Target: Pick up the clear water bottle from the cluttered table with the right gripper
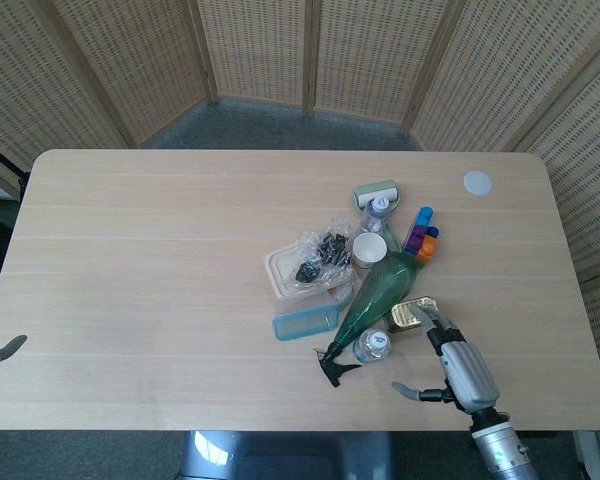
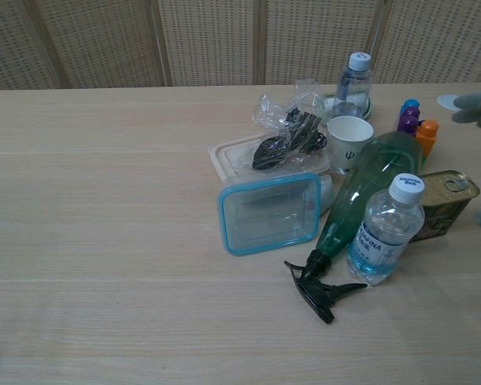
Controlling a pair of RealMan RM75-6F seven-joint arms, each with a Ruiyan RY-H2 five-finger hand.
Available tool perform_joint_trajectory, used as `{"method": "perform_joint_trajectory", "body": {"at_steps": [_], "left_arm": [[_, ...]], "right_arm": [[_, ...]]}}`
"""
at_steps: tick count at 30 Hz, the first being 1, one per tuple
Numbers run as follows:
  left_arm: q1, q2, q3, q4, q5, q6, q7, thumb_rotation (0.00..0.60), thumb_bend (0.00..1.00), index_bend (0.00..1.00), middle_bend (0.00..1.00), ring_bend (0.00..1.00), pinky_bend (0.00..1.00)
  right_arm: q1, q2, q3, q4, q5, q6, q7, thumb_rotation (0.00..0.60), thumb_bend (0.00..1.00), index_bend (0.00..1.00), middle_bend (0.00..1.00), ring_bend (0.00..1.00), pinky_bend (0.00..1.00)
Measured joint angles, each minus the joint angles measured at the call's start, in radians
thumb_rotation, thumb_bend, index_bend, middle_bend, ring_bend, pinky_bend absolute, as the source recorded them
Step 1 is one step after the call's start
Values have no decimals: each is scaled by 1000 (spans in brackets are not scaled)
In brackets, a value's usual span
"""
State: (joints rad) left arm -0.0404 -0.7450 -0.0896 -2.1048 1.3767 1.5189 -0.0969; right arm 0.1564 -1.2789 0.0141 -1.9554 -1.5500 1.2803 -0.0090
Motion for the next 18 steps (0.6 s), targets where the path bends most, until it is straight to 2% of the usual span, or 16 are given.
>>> {"method": "perform_joint_trajectory", "body": {"at_steps": [5,12,18], "left_arm": [[1,1,-1,1,0,1,-5,600,0,0,0,0,0],[5,9,-8,6,-16,10,-20,600,0,0,0,0,0],[3,10,-8,8,-21,1,-19,600,0,0,0,0,0]], "right_arm": [[32,-91,12,42,26,-38,-37,457,0,0,0,0,0],[107,-183,86,117,135,-105,-88,476,0,0,0,0,0],[150,-254,122,187,191,-132,-89,496,0,0,0,0,0]]}}
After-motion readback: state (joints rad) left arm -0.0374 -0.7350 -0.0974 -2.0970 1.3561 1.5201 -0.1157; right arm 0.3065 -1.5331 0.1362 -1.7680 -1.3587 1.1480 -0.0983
